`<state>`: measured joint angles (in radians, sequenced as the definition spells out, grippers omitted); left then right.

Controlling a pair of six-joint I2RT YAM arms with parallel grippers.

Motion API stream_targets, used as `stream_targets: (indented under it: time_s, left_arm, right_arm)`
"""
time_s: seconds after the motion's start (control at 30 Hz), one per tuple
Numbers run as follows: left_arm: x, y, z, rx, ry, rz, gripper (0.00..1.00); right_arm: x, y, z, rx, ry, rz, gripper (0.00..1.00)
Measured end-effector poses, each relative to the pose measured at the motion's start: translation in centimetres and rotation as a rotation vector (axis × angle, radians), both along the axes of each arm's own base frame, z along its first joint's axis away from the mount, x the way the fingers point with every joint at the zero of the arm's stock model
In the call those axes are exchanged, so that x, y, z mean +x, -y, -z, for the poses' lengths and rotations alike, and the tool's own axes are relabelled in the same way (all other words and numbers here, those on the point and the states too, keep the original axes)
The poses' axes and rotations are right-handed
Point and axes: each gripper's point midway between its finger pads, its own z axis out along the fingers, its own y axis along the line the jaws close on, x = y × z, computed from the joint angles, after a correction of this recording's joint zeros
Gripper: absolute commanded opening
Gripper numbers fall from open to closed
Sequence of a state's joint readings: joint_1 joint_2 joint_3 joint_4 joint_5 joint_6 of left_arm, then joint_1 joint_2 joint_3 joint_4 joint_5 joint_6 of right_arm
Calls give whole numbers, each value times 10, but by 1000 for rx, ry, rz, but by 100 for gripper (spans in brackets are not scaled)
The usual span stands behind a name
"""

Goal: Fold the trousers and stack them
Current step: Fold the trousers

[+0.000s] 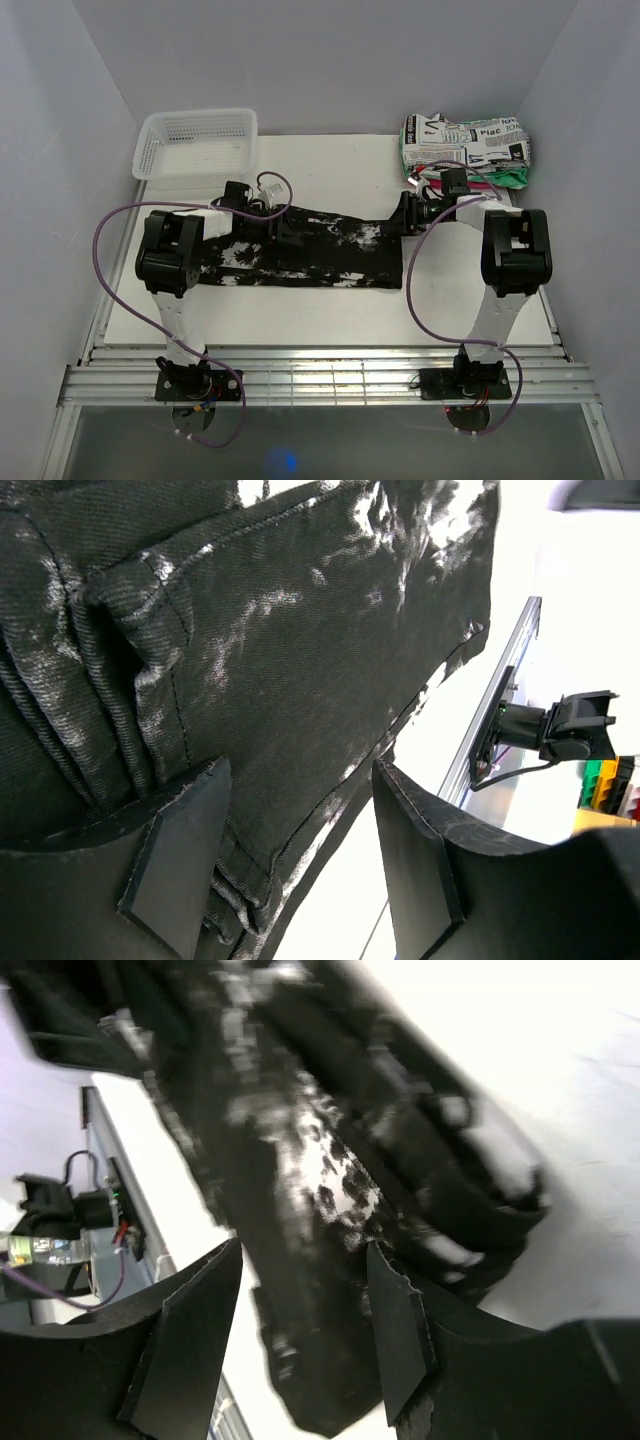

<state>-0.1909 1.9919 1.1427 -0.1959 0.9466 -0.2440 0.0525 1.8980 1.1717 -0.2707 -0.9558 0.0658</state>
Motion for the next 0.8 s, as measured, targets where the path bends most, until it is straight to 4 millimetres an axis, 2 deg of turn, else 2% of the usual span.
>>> stream_targets:
  time_s: [0.07,0.13,0.23,0.37,0.47,0.53,0.6,0.7,0.73,0.8]
  left_arm:
    - [0,0,-1,-1,-3,-2,71]
    - [0,0,-1,-2,-4,-2,71]
    - [0,0,-1,-1,-5,-3,71]
    - [1,1,-1,-9,-12,-8,71]
    - [3,3,-3,-27,-8,-13,72]
    - [3,4,-4,-39,0,-20,72]
    - [1,4,-6,-45,12,-30,72]
    - [2,4,-14,-53,35,-46,73]
    - [4,4,-18,-56,50,-50,73]
    - [7,4,-27,-61,79,-53,74]
  right_arm:
    - [9,2,22,-28,-43,14,58]
    - [10,3,45,-41,-108,21,58]
    - [12,1,44,-19,-142,15,58]
    - [23,1,38,-62,-131,21,64]
    - [38,7,24,-98,-77,36,67]
    - [39,17,8,-119,-41,64,68]
    - [32,32,-10,-138,-4,108,69]
    - [10,55,-29,-163,32,174,70]
    - [2,59,-29,-168,34,185,70]
    - [-16,59,-14,-168,-8,180,68]
